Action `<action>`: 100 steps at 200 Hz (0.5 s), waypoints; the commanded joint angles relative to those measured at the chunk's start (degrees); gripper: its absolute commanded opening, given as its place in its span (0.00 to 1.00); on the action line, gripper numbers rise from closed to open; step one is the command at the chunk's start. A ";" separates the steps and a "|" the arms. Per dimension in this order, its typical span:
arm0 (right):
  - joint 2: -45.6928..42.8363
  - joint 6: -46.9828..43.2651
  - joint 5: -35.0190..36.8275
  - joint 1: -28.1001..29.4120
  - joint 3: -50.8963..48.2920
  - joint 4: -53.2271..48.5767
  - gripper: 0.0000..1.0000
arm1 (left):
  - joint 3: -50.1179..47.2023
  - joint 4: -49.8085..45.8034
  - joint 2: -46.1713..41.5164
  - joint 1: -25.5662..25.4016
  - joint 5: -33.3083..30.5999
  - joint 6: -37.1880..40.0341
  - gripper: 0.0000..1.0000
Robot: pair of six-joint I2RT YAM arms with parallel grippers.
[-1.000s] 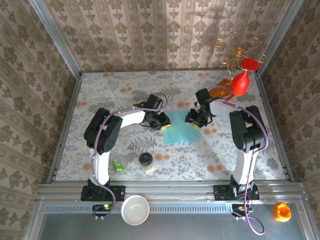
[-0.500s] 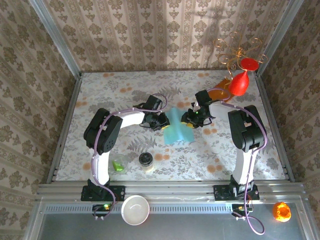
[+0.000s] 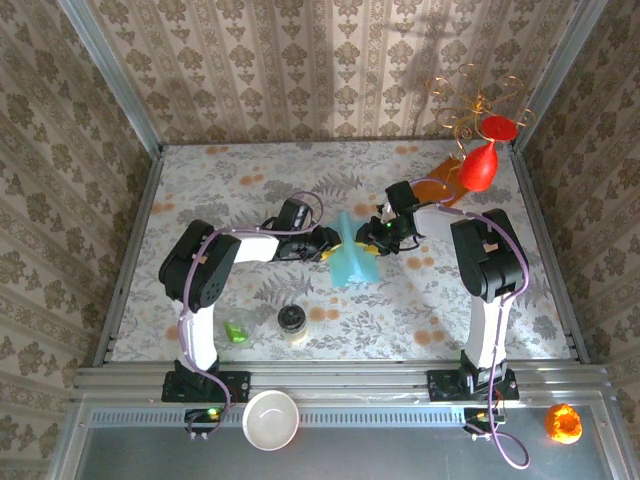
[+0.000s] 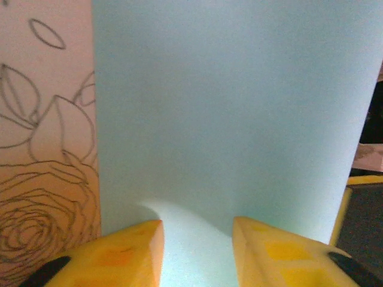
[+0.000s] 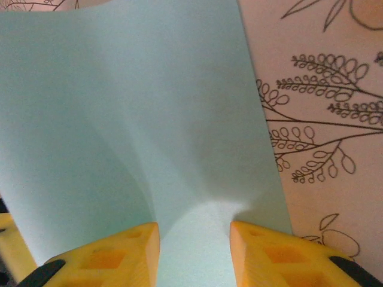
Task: Fold a paper plane with a square sheet of paper (pick it up from the middle)
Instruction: First fold in half a square sheet of paper at the center of the table.
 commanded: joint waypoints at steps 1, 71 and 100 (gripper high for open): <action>2.09 1.21 -0.39 0.34 -1.52 -0.28 0.39 | -2.80 5.98 -0.68 0.88 -0.44 -3.13 0.44; 1.90 1.79 -1.69 0.58 -2.03 0.94 0.39 | -2.93 5.13 -1.00 0.80 0.65 -0.60 0.75; 1.34 2.02 -2.79 1.07 -1.89 1.70 0.39 | -1.54 2.73 -0.78 0.62 1.09 1.08 0.80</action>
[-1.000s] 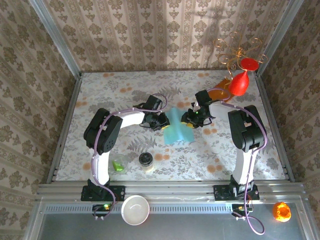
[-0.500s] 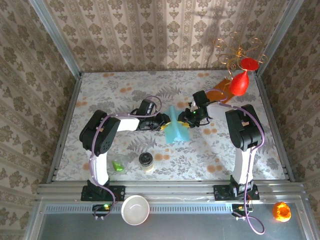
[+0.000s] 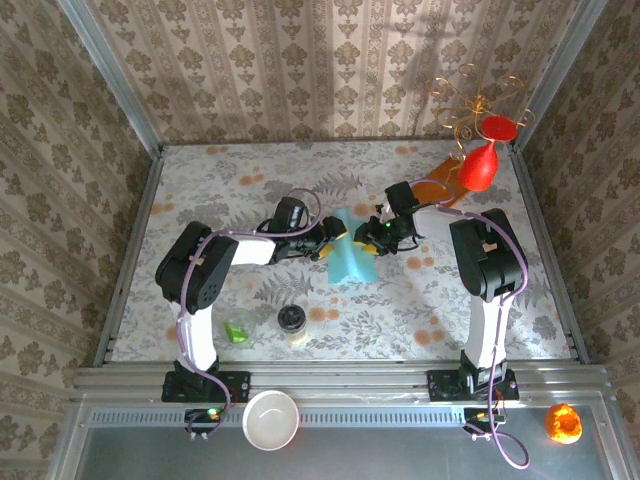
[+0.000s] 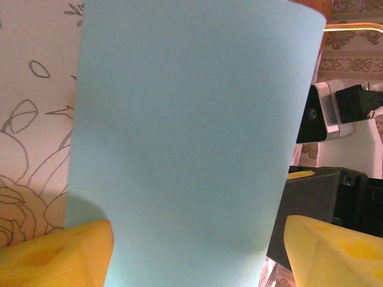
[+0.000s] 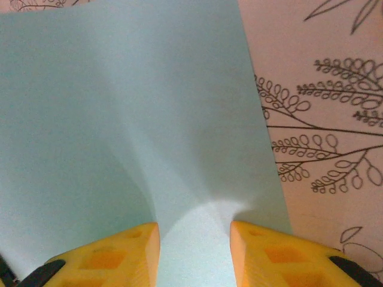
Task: Fold a paper plane with a square sheet of paper (pick it up from the middle)
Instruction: First fold in half a square sheet of paper at the center of the table.
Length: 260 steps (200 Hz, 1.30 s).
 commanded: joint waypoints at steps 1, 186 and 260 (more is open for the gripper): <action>1.00 0.92 -1.40 0.85 -1.25 -0.73 0.39 | 0.53 -5.68 0.29 0.10 -0.82 3.17 0.80; -14.24 0.92 -6.63 -7.77 -12.26 9.66 0.54 | 6.80 -16.32 -4.75 3.22 3.55 14.67 0.32; -19.90 0.01 -19.05 -6.02 -12.51 21.20 0.90 | 9.43 -13.41 -13.60 8.51 19.61 12.54 0.29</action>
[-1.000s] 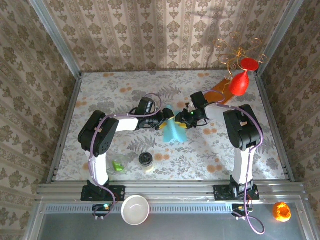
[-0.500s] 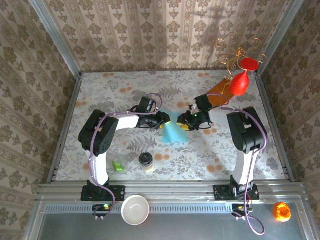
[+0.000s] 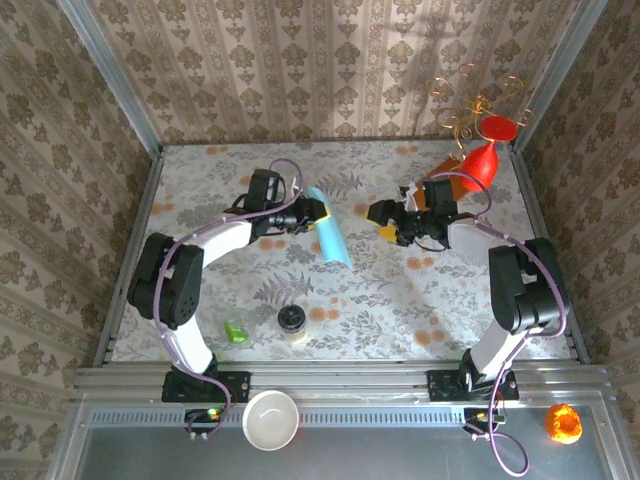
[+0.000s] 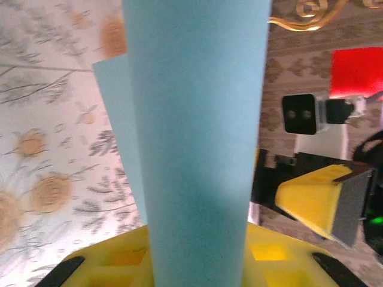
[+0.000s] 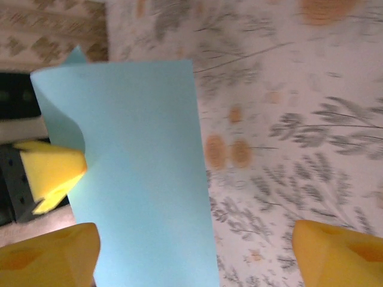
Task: Fold a paper plane with a square sheet of paper (pick it up from the middle)
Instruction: First fold in half a square sheet of paper at the center of the table.
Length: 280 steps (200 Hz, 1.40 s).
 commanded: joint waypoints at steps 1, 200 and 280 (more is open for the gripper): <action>-1.92 -0.88 -5.66 1.44 0.70 3.79 0.90 | 2.46 1.36 -2.78 1.44 7.65 0.05 0.29; 2.26 14.86 -13.23 4.56 2.83 22.91 0.53 | 1.64 2.22 -2.25 5.05 10.03 -2.64 0.26; 3.72 14.91 -12.79 4.53 4.58 21.74 0.30 | 2.47 -0.33 -2.14 4.88 12.42 -0.46 0.26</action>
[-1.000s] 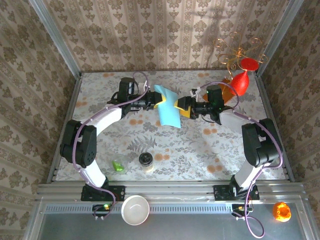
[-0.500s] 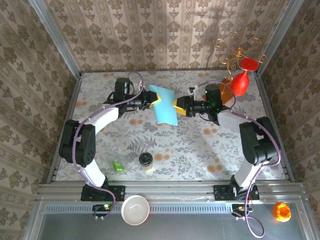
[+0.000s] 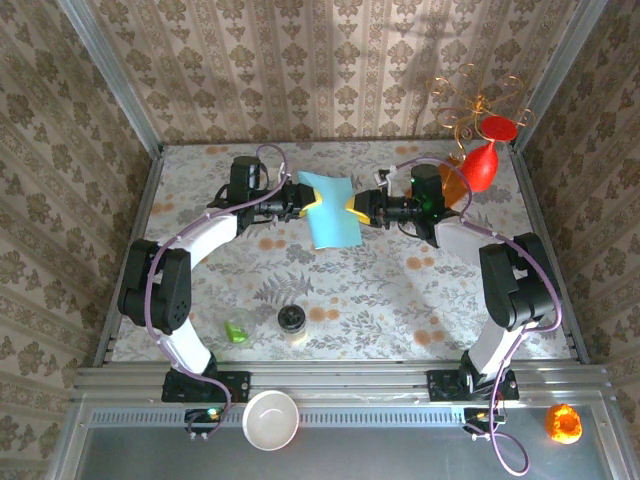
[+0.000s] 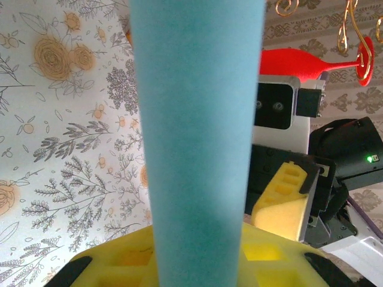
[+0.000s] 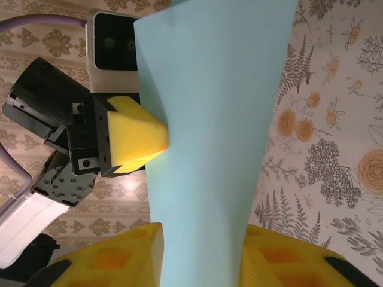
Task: Fold a paper plane with a square sheet of paper (pick it up from the middle)
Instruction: First fold in half a square sheet of paper at the center of the table.
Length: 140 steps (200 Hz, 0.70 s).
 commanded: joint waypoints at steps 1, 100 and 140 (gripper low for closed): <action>0.95 -0.57 -0.81 -0.04 1.93 -0.31 0.29 | 0.62 -1.54 0.32 -0.04 2.10 1.93 0.26; -5.65 -9.36 6.07 -0.84 3.68 -17.86 0.00 | -1.93 -12.13 -5.36 1.85 -9.47 6.41 0.71; -11.93 -18.19 13.29 -1.76 7.32 -35.09 0.00 | -11.34 -17.37 -15.21 5.51 -22.90 7.74 0.94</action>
